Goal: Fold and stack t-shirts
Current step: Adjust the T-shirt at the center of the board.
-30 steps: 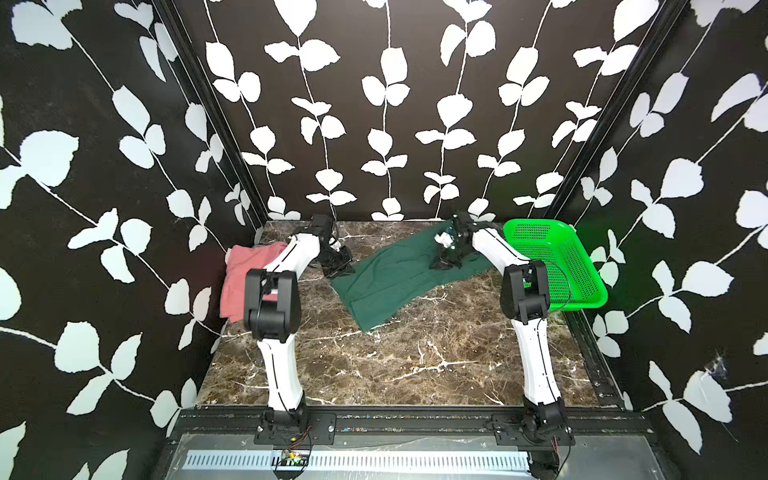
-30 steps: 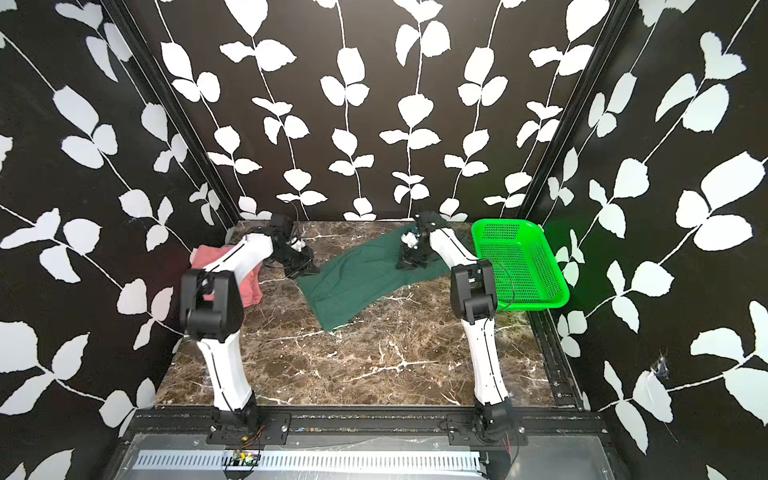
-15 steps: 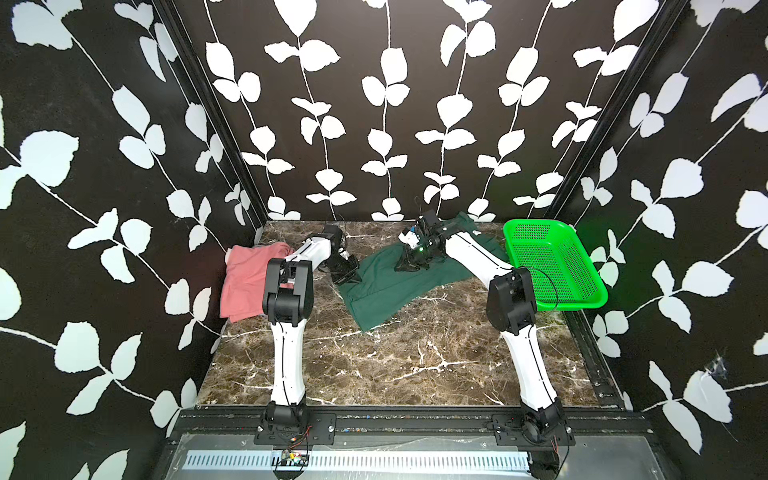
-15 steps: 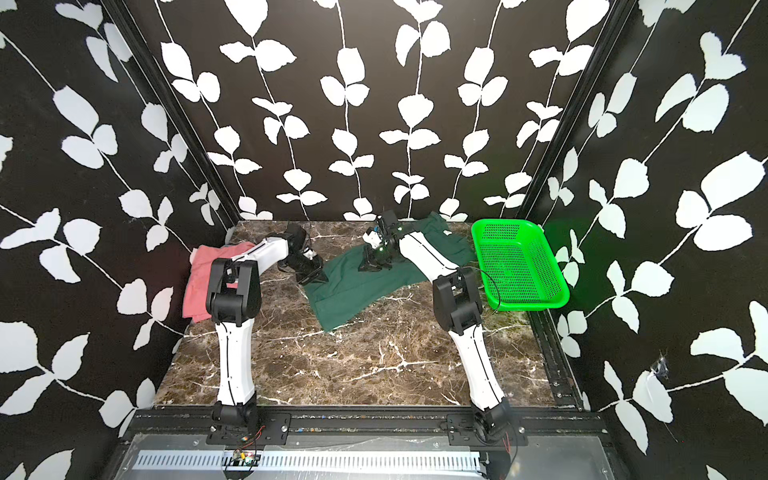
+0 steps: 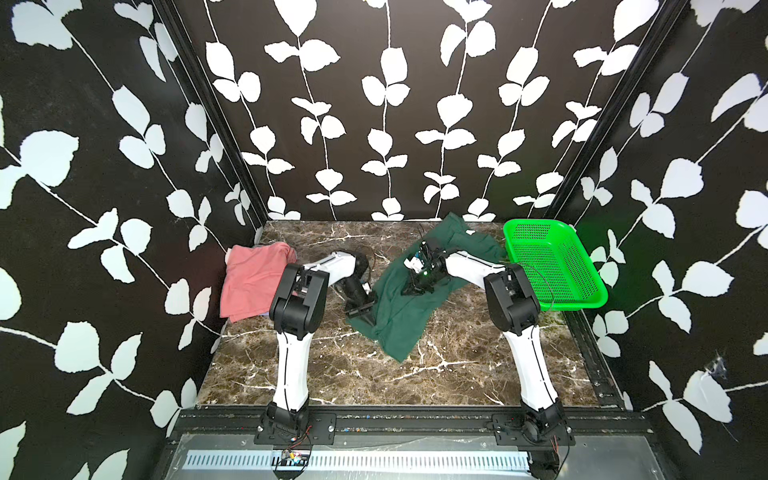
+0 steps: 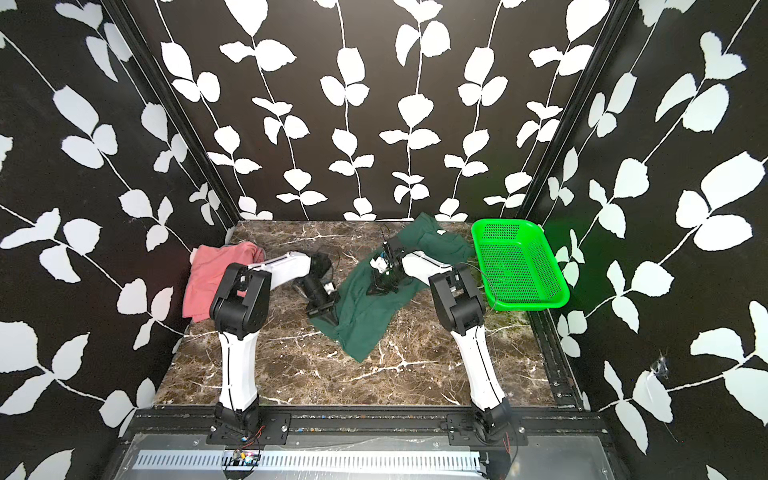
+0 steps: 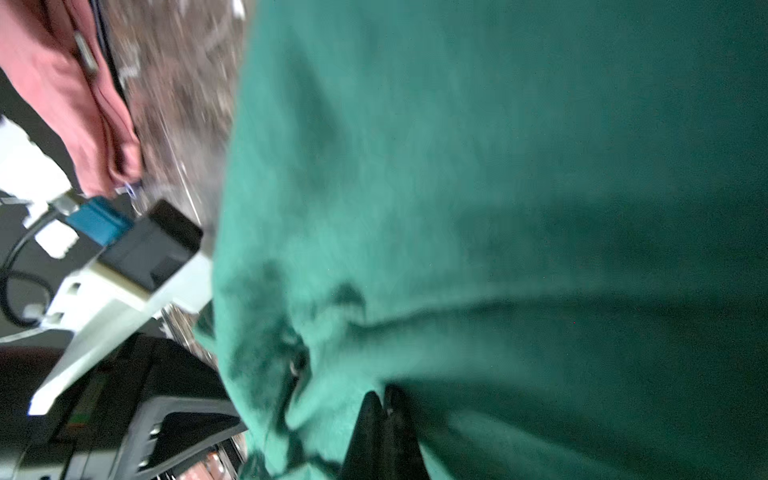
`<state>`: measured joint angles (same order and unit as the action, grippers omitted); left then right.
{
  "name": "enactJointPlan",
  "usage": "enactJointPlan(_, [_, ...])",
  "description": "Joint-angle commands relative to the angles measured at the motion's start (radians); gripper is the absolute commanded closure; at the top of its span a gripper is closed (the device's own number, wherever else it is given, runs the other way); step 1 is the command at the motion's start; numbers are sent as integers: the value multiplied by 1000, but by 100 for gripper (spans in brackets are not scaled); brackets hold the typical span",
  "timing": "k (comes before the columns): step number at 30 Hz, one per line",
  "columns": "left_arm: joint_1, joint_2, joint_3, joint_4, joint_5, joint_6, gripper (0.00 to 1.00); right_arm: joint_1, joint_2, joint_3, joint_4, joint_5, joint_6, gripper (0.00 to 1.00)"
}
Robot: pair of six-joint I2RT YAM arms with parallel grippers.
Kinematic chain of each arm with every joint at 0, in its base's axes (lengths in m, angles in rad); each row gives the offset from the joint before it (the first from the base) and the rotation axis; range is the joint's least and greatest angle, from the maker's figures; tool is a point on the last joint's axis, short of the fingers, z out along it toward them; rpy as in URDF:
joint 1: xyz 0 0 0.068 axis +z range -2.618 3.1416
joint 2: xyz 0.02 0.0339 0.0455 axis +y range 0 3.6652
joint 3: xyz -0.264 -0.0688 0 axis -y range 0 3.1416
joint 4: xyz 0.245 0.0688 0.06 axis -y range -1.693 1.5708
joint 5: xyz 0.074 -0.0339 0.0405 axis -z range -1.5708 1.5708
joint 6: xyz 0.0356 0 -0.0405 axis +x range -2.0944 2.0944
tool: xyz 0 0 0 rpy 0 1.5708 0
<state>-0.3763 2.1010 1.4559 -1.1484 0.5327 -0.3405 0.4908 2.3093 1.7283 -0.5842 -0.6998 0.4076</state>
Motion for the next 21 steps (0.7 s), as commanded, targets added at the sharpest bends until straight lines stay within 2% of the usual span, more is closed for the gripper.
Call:
enactJointPlan(1, [-21, -119, -59, -57, -5, 1, 100, 6, -37, -99, -137, 103, -86, 100])
enactJointPlan(7, [-70, -189, -114, 11, 46, -74, 100, 7, -207, -251, -257, 87, -170, 100])
enactJointPlan(12, [-95, -219, -86, 49, 62, -137, 100, 6, -301, -278, -406, 126, -259, 100])
enactJointPlan(16, [-95, -204, 10, 57, 26, -138, 100, 1, -307, -207, -440, 167, -279, 100])
enactJointPlan(21, [-94, -57, 206, 17, -44, -87, 100, -10, -212, -63, -411, 143, -231, 100])
